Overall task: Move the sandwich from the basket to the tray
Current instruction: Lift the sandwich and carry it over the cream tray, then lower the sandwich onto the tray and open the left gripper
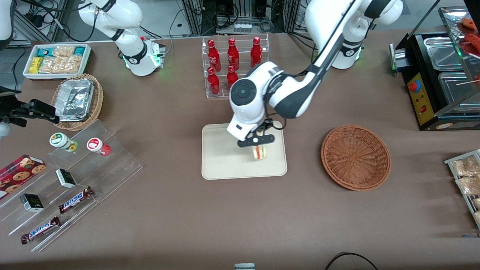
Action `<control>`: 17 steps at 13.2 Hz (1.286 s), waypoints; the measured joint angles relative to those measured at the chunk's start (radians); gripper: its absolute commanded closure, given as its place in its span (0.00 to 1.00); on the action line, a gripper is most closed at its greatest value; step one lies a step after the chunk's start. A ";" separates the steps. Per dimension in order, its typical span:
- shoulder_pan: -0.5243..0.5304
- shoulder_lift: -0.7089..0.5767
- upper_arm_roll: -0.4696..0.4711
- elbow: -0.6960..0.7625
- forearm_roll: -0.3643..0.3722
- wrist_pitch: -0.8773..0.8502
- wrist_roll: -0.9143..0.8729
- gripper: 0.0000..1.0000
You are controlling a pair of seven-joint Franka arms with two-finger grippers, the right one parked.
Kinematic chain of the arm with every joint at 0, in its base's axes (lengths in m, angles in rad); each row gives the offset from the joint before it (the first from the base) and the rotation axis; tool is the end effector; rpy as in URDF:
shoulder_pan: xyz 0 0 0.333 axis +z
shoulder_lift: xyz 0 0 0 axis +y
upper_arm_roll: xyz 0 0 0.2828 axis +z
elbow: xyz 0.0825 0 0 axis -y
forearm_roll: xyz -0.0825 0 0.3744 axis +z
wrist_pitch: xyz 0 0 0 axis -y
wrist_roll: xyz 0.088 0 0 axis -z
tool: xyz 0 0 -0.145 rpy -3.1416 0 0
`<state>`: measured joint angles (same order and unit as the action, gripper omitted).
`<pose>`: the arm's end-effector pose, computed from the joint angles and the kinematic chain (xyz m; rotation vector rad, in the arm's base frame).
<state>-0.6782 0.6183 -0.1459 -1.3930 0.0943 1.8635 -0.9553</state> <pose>0.4732 -0.4760 0.2774 -3.0225 -0.1790 0.1323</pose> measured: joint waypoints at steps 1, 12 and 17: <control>-0.011 0.018 0.000 0.001 0.000 0.022 -0.007 1.00; -0.061 0.150 0.000 0.005 0.002 0.154 -0.008 0.84; -0.061 0.163 0.000 0.008 0.002 0.159 -0.007 0.01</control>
<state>-0.7396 0.7814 -0.1454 -1.3845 0.0966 2.0222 -0.9624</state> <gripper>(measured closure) 0.608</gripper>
